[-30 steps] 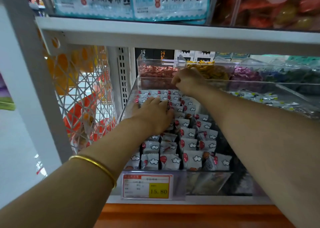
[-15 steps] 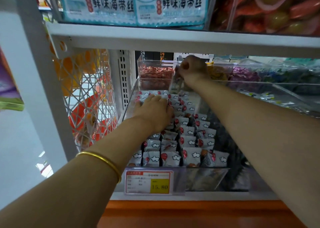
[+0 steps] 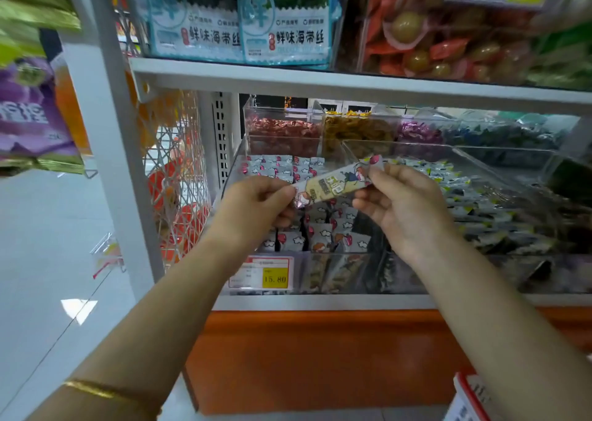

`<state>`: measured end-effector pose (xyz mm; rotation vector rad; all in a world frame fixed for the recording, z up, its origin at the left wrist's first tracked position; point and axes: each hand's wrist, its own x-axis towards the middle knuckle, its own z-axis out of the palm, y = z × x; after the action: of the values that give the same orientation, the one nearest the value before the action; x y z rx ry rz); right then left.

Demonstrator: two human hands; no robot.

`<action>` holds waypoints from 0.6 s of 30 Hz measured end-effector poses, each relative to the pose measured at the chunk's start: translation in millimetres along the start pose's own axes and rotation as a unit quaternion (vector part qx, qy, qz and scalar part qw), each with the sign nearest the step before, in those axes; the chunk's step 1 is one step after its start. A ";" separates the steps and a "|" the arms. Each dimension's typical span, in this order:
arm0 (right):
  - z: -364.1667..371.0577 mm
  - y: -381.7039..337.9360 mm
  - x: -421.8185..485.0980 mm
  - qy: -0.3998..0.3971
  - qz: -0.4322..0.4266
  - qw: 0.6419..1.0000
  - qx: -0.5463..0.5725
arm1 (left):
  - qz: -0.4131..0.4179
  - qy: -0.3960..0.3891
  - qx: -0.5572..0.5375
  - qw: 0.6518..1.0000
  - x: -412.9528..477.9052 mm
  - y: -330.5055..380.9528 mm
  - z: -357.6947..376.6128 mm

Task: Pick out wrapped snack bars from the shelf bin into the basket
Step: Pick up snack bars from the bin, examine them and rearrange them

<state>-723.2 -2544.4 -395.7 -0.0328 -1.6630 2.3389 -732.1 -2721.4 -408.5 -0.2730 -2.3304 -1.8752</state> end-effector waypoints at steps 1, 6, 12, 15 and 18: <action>-1.3 -0.8 -3.2 0.008 0.013 0.999 0.028 | -0.004 -0.004 -0.030 1.000 -3.8 1.1 -1.0; 1.1 3.1 -10.5 0.016 0.080 0.983 0.162 | -0.071 -0.045 -0.266 0.960 -9.9 1.5 -3.1; 6.2 10.8 -12.0 0.008 0.147 0.954 0.259 | -0.058 -0.043 -0.221 0.973 -7.0 -5.7 -5.1; 5.5 13.3 -10.1 0.001 0.130 0.966 0.224 | 0.004 -0.025 -0.012 1.000 -7.2 -7.1 -6.9; 4.8 13.4 -8.3 -0.015 0.092 0.977 0.192 | 0.119 0.036 0.201 0.972 -6.9 -5.8 -6.0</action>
<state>-718.8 -2554.9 -407.6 -0.0792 -1.2386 2.7743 -726.6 -2728.9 -414.3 -0.4064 -2.4324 -1.2503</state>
